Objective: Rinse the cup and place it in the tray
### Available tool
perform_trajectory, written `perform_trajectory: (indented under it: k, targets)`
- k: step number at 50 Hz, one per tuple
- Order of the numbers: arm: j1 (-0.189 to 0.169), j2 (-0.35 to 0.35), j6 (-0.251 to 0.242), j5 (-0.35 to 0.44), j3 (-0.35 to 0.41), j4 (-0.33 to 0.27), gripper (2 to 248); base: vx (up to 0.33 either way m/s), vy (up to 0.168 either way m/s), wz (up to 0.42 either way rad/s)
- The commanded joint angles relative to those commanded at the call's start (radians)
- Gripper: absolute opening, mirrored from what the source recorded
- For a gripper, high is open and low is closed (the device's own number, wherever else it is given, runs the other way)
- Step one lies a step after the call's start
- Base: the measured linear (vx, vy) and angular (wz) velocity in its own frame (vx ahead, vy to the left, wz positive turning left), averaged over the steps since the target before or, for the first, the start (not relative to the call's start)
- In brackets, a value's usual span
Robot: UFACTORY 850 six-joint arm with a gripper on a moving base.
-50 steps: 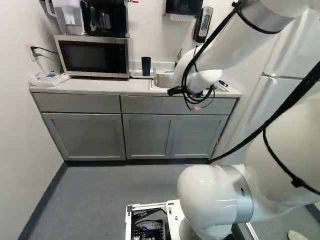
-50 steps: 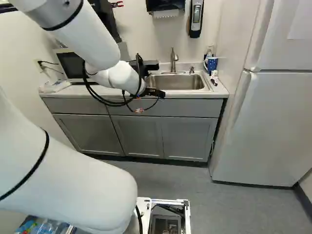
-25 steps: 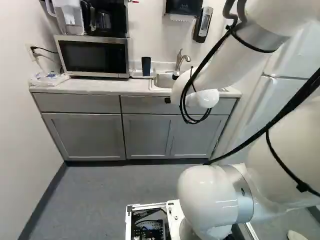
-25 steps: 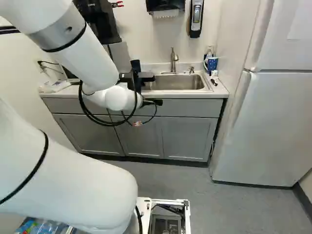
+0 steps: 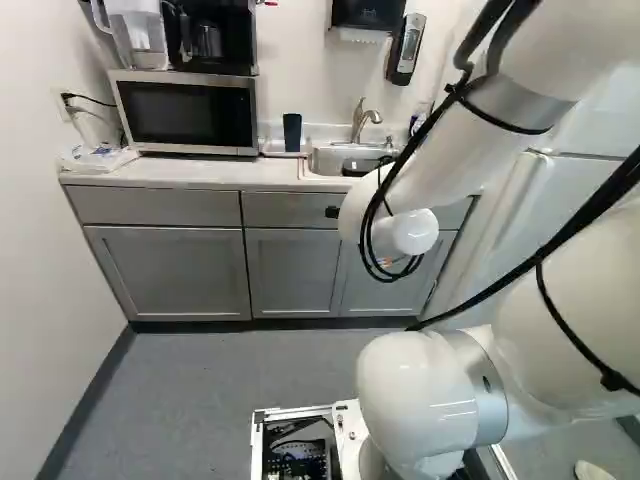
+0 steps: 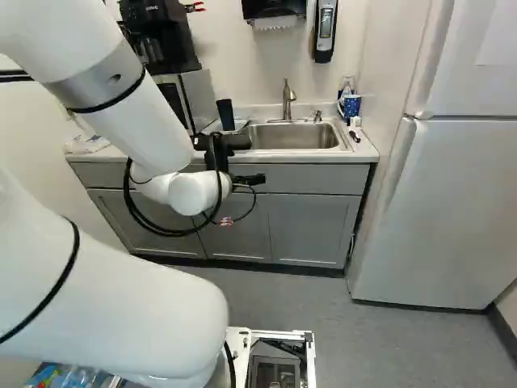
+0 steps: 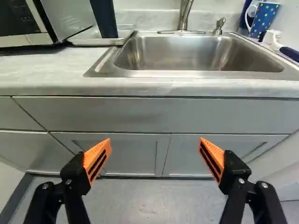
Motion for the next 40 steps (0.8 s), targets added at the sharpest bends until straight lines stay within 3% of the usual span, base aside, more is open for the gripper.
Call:
perform_trajectory:
  k: [40]
  targets:
    - [0.022, 0.009, 0.021, 0.185, 0.111, -0.02, 247, 0.0, 0.0, 0.0]
